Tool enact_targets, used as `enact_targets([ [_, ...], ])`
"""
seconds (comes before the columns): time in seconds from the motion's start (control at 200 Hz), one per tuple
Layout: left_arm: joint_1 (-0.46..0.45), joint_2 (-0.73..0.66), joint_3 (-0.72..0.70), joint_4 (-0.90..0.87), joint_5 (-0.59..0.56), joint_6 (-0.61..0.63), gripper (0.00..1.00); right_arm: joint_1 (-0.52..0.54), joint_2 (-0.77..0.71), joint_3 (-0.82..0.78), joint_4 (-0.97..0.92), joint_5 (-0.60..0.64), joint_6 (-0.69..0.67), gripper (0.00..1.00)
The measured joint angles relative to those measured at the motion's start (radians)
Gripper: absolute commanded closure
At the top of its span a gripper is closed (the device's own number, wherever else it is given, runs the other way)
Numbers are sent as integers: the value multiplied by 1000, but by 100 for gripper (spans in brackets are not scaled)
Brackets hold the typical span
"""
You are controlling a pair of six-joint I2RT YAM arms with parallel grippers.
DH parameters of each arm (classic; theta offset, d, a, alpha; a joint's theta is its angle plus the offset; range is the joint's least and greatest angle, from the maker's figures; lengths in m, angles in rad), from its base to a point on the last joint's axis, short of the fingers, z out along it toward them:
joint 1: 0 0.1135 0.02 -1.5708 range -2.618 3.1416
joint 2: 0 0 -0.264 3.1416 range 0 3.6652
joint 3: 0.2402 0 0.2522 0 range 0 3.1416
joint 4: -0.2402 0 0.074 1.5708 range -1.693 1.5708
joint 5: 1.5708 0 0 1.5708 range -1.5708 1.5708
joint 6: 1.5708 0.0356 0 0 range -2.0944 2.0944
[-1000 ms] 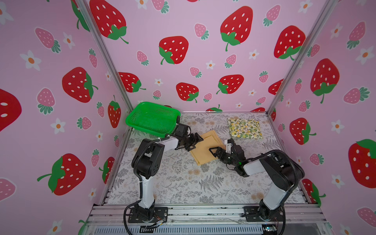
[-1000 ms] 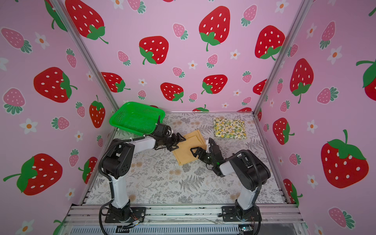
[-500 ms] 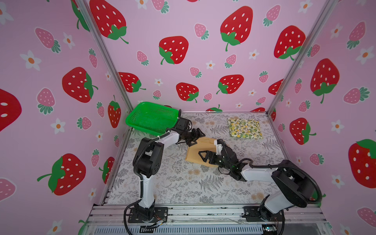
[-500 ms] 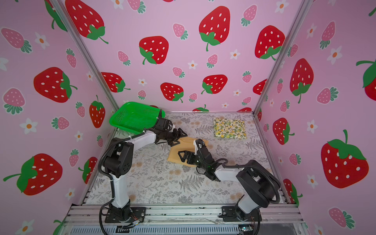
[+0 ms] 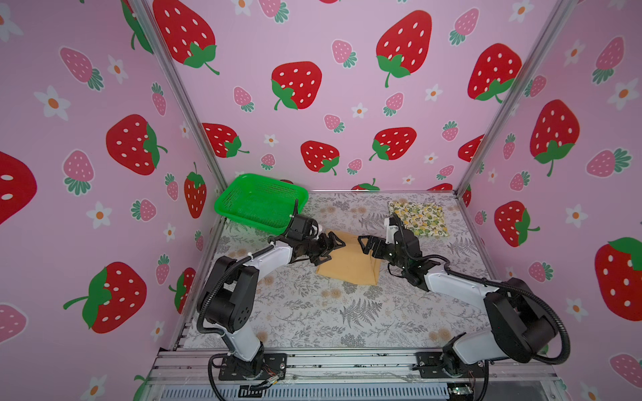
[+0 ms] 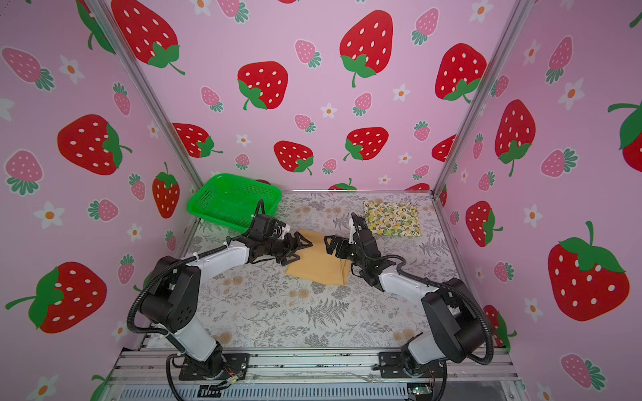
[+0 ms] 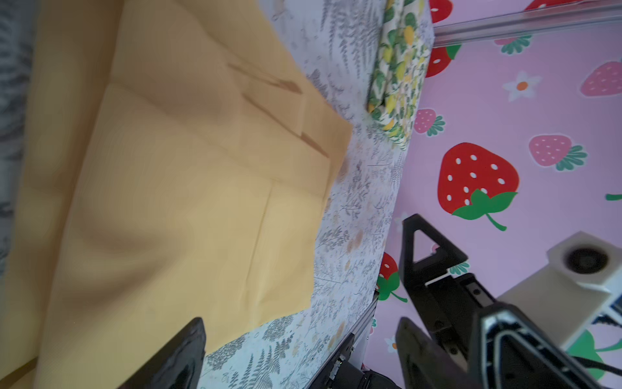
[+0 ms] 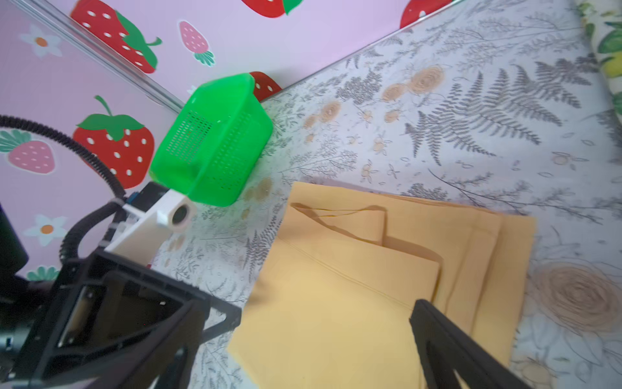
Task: Fold and stack skirts
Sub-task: Smooth out the skirt at the center of the table, then pick up the skirt from the center of the table.
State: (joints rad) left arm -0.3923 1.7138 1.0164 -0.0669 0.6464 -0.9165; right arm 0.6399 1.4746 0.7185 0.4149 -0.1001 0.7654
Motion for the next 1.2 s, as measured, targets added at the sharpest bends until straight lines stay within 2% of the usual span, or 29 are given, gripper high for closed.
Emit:
enact_targets([
  [0.38, 24, 30, -109, 54, -9, 32, 11, -10, 51, 3, -142, 34, -69, 0],
  [0.77, 28, 22, -120, 63, 10, 51, 11, -14, 165, 12, -203, 56, -97, 0],
  [0.996, 28, -111, -27, -99, -27, 86, 11, -14, 187, 15, -195, 66, -97, 3],
  [1.201, 28, -164, 43, -143, -40, 105, 11, 2, 259, 69, -143, 67, -91, 7],
])
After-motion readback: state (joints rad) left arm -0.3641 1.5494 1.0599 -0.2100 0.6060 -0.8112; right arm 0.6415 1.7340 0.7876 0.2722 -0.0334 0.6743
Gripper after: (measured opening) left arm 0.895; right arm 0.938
